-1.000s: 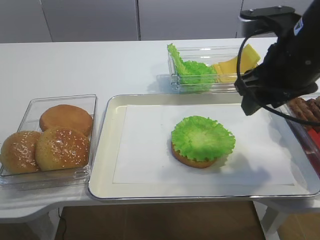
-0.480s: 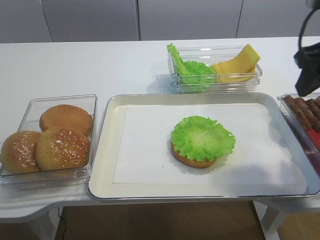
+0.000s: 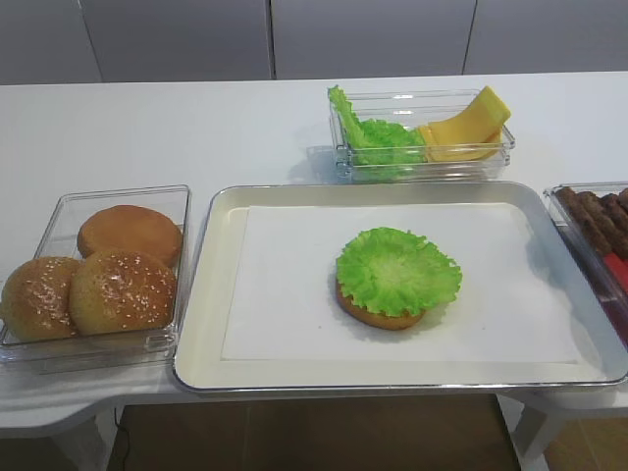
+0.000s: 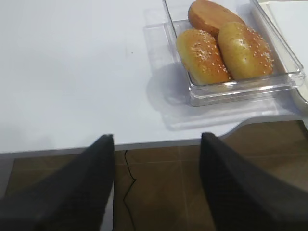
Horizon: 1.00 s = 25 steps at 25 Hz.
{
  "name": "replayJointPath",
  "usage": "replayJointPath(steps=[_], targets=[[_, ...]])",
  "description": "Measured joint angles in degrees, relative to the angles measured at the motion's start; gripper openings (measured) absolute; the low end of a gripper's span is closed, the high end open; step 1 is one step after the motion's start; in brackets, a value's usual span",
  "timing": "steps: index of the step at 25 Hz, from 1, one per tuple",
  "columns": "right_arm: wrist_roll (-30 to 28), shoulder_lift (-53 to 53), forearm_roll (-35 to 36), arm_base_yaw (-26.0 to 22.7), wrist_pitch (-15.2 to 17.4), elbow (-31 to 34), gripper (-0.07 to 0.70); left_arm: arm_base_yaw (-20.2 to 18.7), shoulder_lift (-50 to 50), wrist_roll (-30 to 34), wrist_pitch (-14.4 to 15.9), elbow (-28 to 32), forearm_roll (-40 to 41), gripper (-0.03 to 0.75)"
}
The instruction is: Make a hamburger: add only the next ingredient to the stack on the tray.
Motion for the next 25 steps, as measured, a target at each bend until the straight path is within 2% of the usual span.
replayJointPath(steps=[7,12,17,25], targets=[[0.67,-14.47,0.74,0.0,3.48,6.61,0.415,0.0,0.0,0.0,0.0,0.0,0.0,0.417],[1.75,-26.68,0.74,0.0,5.13,9.67,0.415,0.0,0.0,0.0,0.0,0.0,0.0,0.417],[2.27,-38.03,1.68,-0.1,8.29,12.54,0.415,0.0,0.0,0.0,0.0,0.0,0.0,0.417],[2.39,-53.67,2.4,-0.34,9.4,16.49,0.415,0.0,0.0,0.0,0.0,0.0,0.0,0.417]])
